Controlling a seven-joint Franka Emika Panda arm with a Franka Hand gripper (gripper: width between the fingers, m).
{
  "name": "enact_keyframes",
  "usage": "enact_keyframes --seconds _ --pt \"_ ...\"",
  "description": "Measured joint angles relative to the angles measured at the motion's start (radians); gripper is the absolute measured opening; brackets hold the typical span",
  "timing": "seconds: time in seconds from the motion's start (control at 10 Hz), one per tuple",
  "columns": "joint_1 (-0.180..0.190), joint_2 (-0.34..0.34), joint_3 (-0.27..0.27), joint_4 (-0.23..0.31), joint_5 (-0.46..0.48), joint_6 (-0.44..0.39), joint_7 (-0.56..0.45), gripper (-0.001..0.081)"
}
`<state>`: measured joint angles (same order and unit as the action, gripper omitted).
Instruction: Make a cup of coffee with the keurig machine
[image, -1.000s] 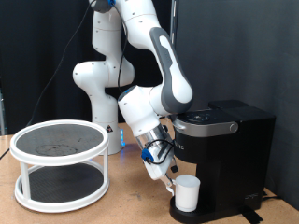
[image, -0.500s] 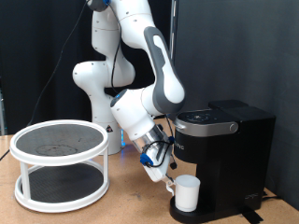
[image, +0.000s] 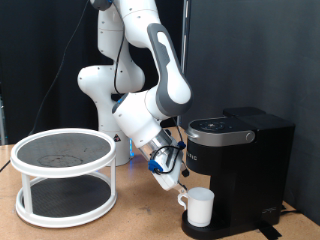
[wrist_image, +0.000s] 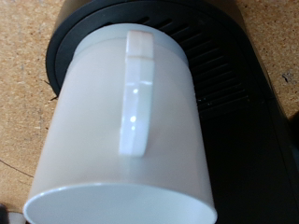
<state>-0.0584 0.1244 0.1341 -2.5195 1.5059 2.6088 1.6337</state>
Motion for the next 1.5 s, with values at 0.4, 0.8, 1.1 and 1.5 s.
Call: enact_keyframes --seconds 0.4,0.8,1.1,1.5 --pt "-0.008 -0.01 -0.003 -0.028 -0.029 -0.02 -0.019 0.0734" --pt "-0.04 -0.145 -0.023 -0.135 -0.035 -0.115 -0.017 0.0734" --pt "-0.066 -0.261 -0.054 -0.186 -0.101 -0.213 0.066 0.0734" --pt "-0.077 -0.325 -0.071 -0.219 -0.206 -0.341 0.108 0.0734"
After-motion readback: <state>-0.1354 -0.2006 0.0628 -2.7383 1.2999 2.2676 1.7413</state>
